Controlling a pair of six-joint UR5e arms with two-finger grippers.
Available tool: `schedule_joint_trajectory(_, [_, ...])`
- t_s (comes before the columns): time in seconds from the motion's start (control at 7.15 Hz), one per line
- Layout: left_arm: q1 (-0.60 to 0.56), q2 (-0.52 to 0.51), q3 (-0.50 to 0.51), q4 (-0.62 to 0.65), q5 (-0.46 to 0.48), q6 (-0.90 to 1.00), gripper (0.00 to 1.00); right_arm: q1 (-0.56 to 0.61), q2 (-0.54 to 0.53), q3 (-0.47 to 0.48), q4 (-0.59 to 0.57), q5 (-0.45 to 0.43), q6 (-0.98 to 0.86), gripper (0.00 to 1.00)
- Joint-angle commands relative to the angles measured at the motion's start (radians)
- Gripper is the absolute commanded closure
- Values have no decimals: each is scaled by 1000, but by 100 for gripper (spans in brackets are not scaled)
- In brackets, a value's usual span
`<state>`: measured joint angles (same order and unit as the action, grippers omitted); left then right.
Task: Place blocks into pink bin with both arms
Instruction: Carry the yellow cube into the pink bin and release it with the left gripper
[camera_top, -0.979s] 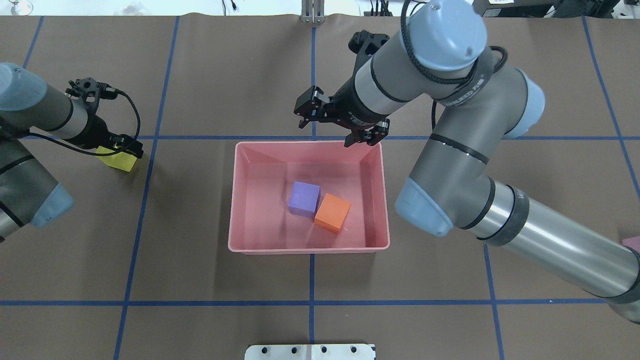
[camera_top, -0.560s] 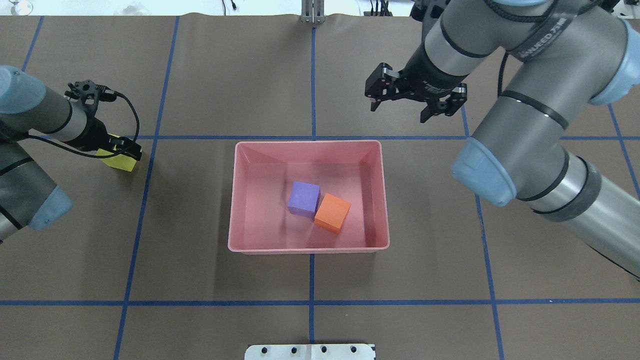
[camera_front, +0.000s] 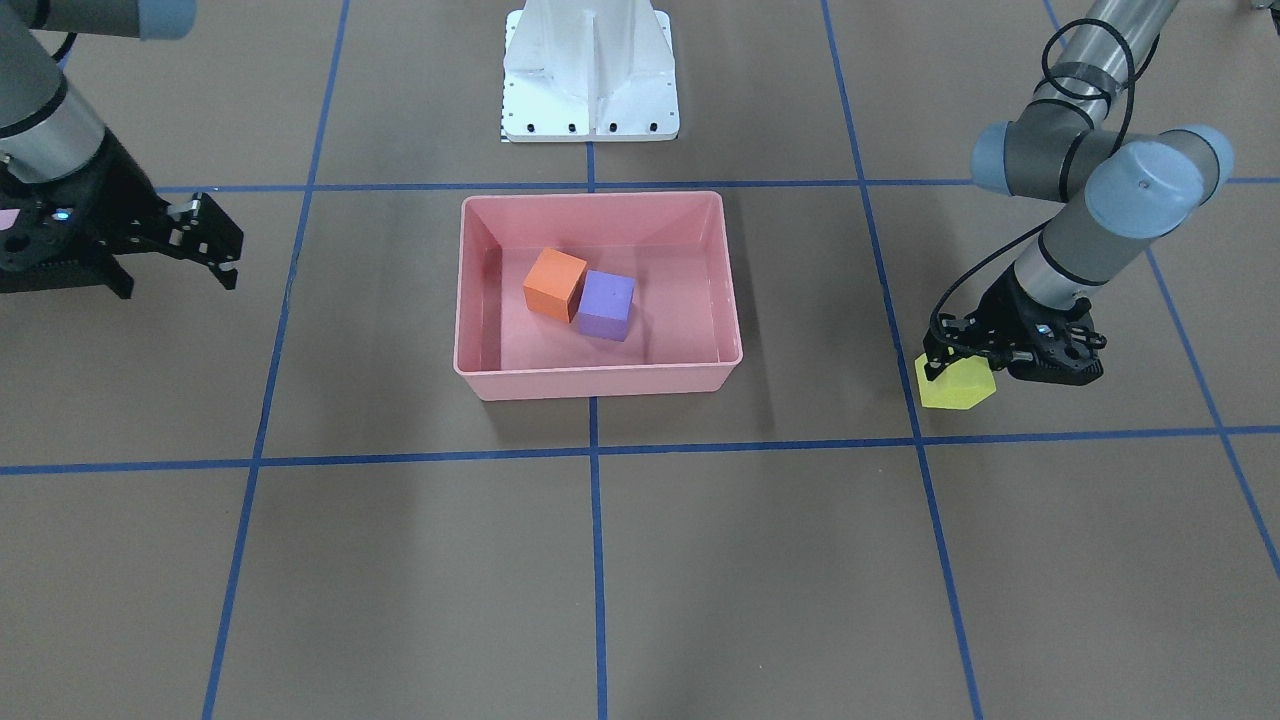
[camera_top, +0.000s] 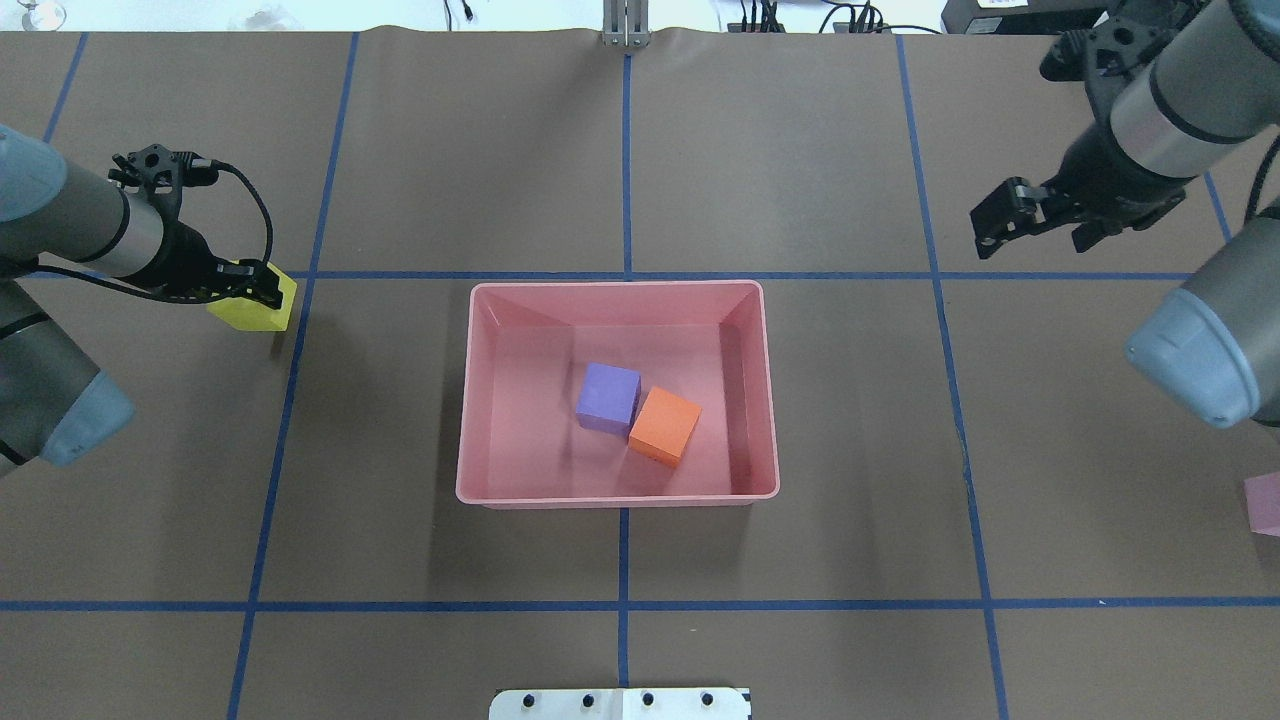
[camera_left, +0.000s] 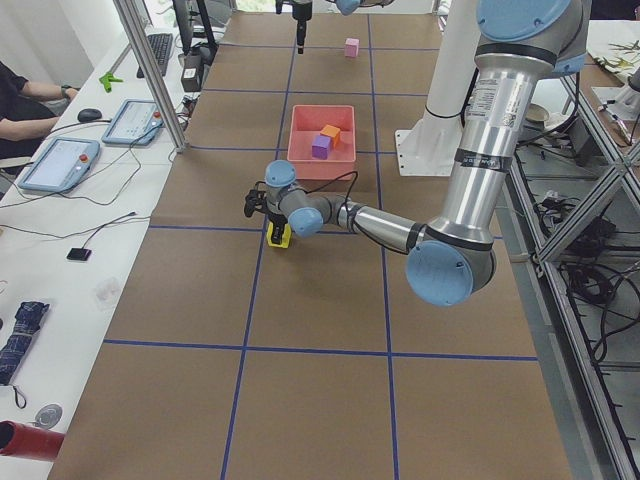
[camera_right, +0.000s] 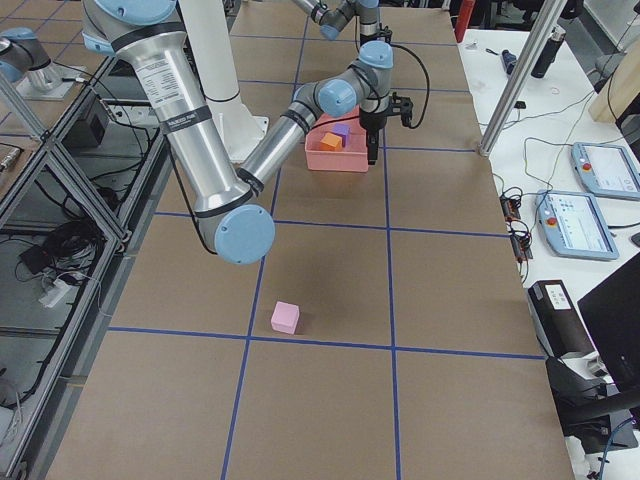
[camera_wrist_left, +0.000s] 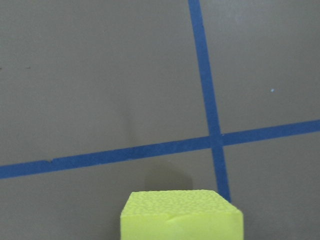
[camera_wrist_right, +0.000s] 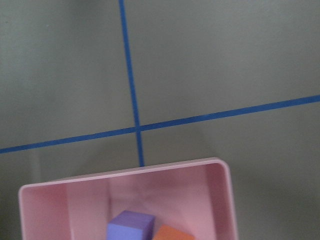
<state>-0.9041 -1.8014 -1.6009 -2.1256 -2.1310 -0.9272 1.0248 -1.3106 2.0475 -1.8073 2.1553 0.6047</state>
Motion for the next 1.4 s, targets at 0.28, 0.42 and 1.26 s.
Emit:
schedule_joint_trajectory(0.28, [-3, -106, -140, 209, -1, -142, 100, 138, -361, 4, 77, 30, -382, 1])
schedule_joint_trajectory(0.42, [-3, -175, -192, 322, -1, -186, 100, 177, -393, -28, 77, 43, -379, 1])
schedule_joint_trajectory(1.26, [166, -409, -321, 578, 110, -488, 100, 262, -570, -329, 488, 224, -241, 1])
